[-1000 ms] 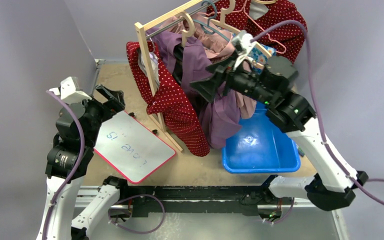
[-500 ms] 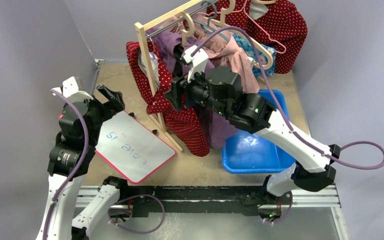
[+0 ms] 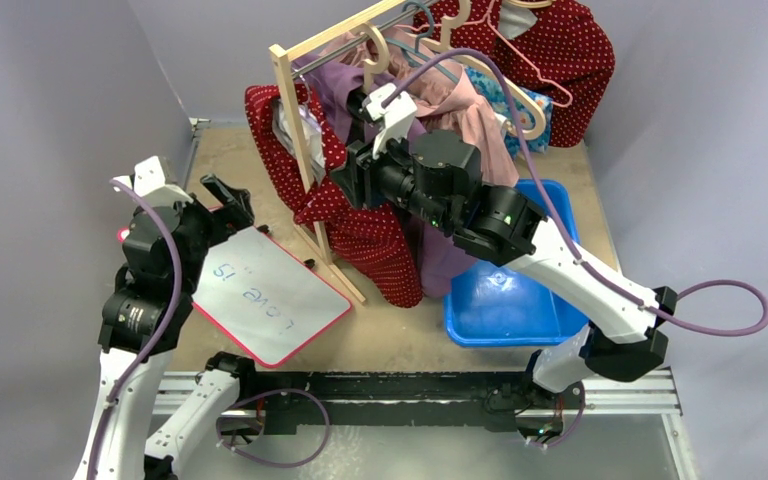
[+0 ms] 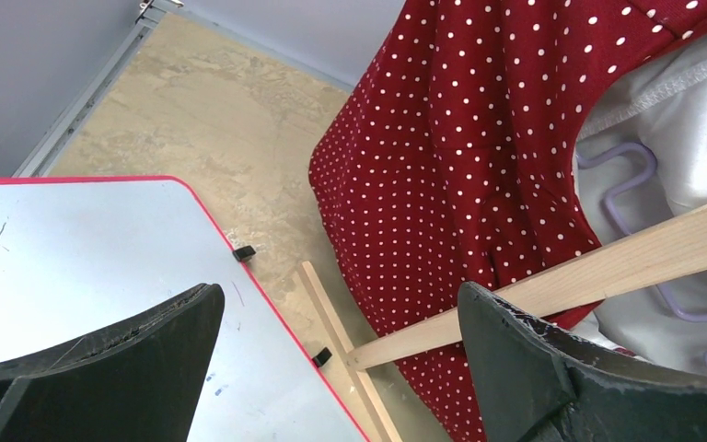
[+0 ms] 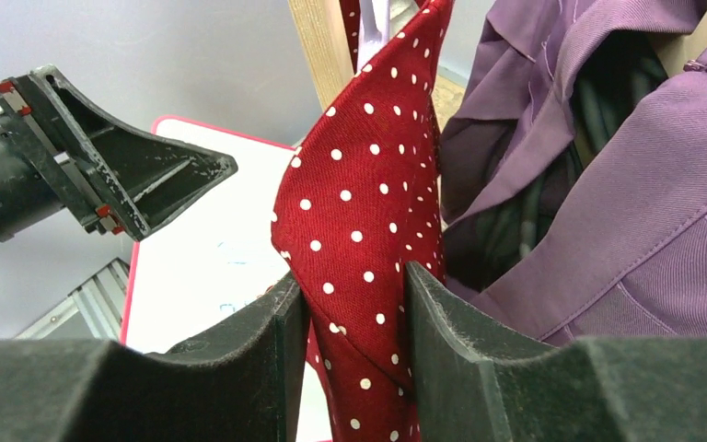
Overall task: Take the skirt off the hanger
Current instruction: Pick up the hanger from the clothesline.
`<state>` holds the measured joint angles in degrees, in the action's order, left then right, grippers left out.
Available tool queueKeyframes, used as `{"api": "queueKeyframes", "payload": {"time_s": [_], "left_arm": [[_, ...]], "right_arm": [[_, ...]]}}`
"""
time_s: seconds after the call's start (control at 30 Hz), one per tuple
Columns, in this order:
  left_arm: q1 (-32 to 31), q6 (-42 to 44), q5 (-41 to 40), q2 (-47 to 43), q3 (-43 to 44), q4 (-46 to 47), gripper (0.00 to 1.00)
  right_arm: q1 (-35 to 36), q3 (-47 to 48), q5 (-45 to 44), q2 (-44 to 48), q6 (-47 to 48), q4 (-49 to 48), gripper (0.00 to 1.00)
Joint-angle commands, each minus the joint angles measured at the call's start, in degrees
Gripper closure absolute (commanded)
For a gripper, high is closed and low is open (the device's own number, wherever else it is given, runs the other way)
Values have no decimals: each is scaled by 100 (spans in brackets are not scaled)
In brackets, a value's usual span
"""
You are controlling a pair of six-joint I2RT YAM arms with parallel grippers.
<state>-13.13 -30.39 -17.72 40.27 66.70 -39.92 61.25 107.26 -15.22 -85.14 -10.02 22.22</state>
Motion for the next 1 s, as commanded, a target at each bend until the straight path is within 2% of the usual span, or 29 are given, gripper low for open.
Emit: {"api": "queueKeyframes", "payload": {"time_s": [0.0, 0.33, 0.43, 0.63, 0.77, 0.97], "left_arm": [[47, 134, 124, -69, 154, 169, 2], [47, 196, 121, -165, 584, 29, 2], [49, 193, 53, -228, 599, 53, 2], [47, 150, 139, -258, 641, 8, 2], [47, 148, 255, -256, 700, 2, 2], [47, 156, 353, -177, 832, -21, 2]], "right_arm": [[27, 162, -8, -158, 45, -426, 58], [27, 66, -38, -228, 114, -904, 72], [27, -58, -24, -173, 141, -1223, 79], [27, -501, -40, 19, 232, -2029, 100], [23, -913, -32, 205, 114, -2549, 100], [18, -1947, -29, 691, 102, -4136, 100]]}}
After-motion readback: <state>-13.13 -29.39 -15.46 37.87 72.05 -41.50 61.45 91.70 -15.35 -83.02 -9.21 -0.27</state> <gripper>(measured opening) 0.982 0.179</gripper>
